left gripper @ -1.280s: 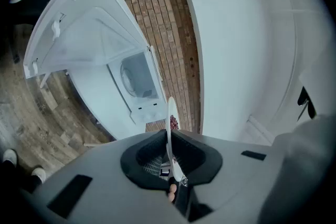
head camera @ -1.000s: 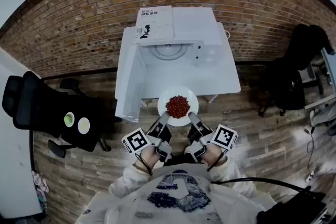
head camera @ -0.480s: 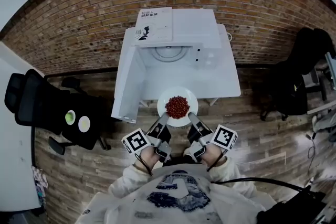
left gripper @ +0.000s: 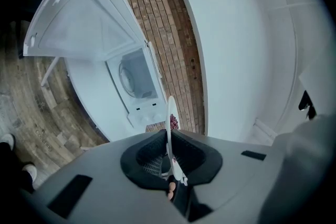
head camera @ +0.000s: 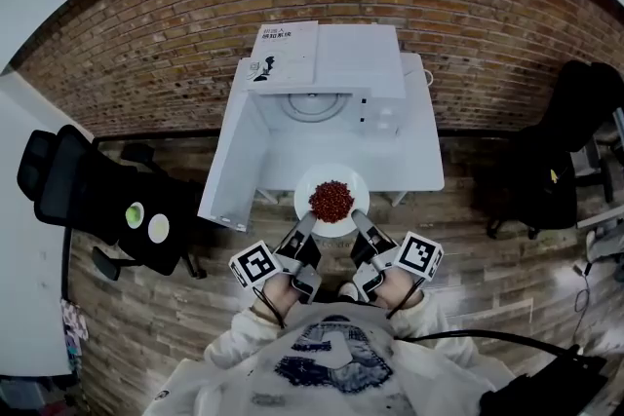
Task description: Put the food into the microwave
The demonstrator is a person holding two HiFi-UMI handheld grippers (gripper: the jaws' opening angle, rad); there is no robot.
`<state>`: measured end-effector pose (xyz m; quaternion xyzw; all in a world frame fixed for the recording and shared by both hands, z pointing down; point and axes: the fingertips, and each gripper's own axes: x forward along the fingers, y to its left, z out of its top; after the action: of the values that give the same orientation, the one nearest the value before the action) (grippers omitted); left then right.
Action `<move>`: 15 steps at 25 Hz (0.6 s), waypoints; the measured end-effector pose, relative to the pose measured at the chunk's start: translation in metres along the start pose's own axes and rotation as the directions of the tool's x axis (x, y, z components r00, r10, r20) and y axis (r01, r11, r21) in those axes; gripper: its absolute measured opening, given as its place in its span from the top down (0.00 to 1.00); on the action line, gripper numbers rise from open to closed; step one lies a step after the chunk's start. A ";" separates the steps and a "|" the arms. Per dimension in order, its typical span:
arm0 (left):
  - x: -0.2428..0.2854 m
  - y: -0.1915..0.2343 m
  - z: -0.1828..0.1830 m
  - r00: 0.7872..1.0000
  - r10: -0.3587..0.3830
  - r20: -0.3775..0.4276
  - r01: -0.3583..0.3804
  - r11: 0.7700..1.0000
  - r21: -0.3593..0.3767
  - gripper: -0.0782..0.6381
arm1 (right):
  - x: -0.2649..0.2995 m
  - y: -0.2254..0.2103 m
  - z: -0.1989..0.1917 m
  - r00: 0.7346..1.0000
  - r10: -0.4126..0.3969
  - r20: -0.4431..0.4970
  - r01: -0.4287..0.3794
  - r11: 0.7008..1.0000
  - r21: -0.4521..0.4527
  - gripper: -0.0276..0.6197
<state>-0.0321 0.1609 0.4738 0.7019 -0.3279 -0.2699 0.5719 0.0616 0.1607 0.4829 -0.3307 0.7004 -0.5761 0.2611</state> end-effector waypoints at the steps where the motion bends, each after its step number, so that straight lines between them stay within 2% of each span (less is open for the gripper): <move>1: 0.002 -0.002 -0.001 1.000 -0.003 0.002 0.003 1.000 -0.002 0.84 | -0.001 0.000 0.002 1.000 0.000 -0.002 0.000 1.000 -0.002 0.92; 4: 0.004 0.002 0.001 0.999 0.032 -0.001 -0.032 0.999 0.044 0.84 | -0.001 -0.001 0.008 1.000 0.003 -0.006 -0.003 1.000 -0.010 0.92; 7: 0.014 -0.006 0.001 1.000 -0.016 0.011 0.016 1.000 0.002 0.84 | 0.003 -0.002 0.013 1.000 0.013 -0.009 -0.013 1.000 -0.008 0.92; 15: 0.024 0.003 0.016 1.000 -0.005 0.014 0.005 1.000 0.001 0.84 | 0.021 -0.008 0.020 1.000 0.012 -0.018 -0.012 1.000 -0.009 0.92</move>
<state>-0.0287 0.1321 0.4731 0.7012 -0.3302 -0.2759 0.5684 0.0644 0.1311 0.4867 -0.3224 0.7075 -0.5742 0.2566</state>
